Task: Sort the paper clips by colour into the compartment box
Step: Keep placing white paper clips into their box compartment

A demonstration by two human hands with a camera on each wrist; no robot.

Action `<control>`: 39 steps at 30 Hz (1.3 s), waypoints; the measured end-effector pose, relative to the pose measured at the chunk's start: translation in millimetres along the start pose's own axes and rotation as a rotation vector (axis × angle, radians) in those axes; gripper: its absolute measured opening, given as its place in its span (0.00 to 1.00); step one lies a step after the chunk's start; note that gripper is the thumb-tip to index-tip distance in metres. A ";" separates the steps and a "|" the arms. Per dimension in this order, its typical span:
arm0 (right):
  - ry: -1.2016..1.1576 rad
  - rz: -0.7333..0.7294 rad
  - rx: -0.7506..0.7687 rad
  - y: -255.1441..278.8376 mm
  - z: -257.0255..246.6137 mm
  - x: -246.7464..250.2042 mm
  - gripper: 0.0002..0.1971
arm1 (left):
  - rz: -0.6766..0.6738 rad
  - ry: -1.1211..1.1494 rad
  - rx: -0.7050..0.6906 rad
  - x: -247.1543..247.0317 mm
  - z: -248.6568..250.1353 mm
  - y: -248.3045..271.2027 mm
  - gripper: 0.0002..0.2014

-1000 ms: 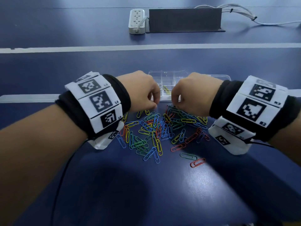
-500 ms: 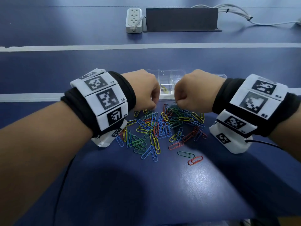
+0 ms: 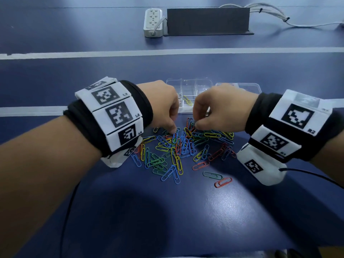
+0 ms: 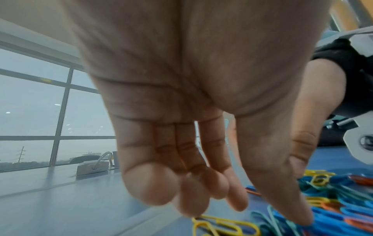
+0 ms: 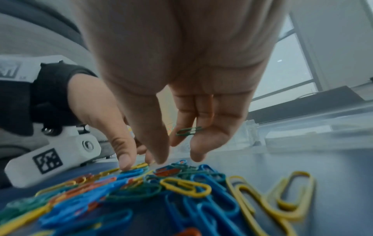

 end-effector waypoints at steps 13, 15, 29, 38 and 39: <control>-0.086 0.016 -0.022 0.7 -0.4 4.7 0.09 | 0.035 0.059 -0.016 -0.5 -0.3 6.1 0.05; -0.147 0.004 -0.055 1.0 2.0 5.9 0.10 | 0.034 0.120 -0.014 1.0 -3.4 8.3 0.03; 0.067 -0.068 -0.051 4.6 2.5 -1.1 0.05 | 0.020 0.122 0.006 -4.0 -11.5 13.4 0.02; 0.115 -0.052 -0.051 5.9 1.2 -5.3 0.08 | -0.001 -0.009 -0.016 -5.7 -10.0 11.2 0.04; 0.122 -0.045 -0.055 5.8 0.7 -5.1 0.08 | 0.007 -0.016 -0.022 -5.6 -9.7 11.7 0.04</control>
Point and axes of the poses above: each hand's wrist, its own y-axis away from the middle knuckle, its own x-axis out of the back of the hand, z = x × y, the point moved 4 cm from there along -y, towards the middle knuckle, and after that the axes turned 7 degrees about -z, right-handed, at the moved point
